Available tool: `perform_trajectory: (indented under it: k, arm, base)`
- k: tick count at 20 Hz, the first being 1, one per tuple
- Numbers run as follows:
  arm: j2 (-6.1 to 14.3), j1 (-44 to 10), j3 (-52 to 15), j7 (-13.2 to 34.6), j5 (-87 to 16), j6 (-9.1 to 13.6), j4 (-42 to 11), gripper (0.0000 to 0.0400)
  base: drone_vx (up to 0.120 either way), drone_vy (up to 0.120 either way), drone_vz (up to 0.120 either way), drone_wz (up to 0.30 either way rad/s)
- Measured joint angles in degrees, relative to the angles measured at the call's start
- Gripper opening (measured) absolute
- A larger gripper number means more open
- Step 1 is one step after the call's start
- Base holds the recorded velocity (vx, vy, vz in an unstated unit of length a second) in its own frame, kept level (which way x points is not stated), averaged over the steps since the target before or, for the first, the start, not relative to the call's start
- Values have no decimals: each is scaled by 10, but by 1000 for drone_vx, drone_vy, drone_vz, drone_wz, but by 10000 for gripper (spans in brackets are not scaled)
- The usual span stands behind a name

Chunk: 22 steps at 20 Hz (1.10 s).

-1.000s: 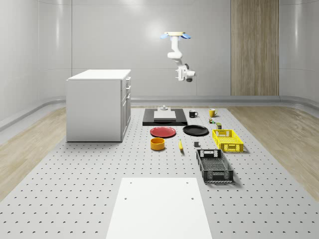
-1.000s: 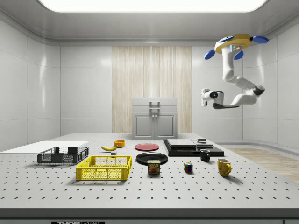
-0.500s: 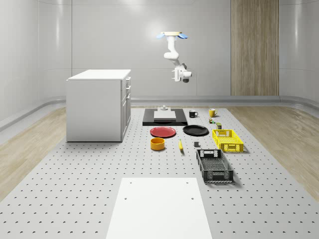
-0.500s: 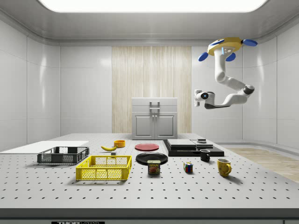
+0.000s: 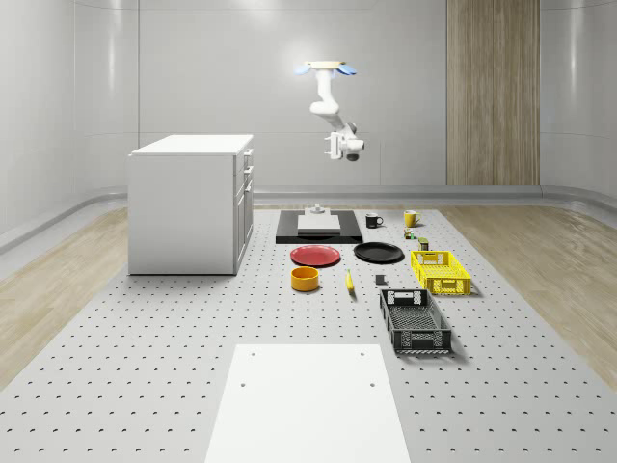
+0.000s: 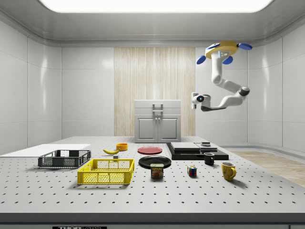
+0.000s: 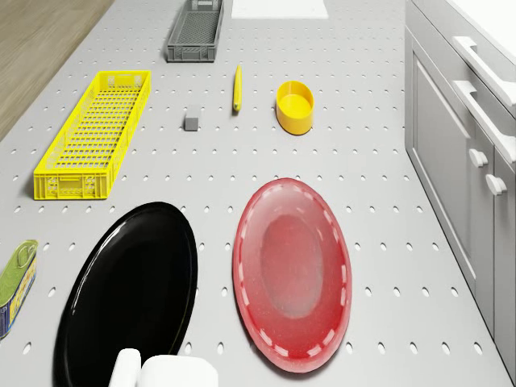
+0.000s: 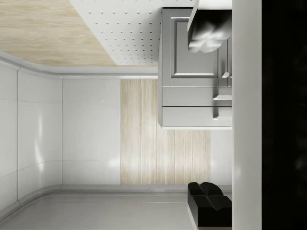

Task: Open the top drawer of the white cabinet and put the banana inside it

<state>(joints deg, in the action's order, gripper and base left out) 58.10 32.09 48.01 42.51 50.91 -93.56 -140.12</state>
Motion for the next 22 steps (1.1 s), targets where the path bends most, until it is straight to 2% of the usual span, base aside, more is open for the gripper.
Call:
perform_trajectory:
  k: [22]
  arm:
    - [40,38,13,26,-31,-36,-5,400]
  base:
    - [120,-120,0,0]
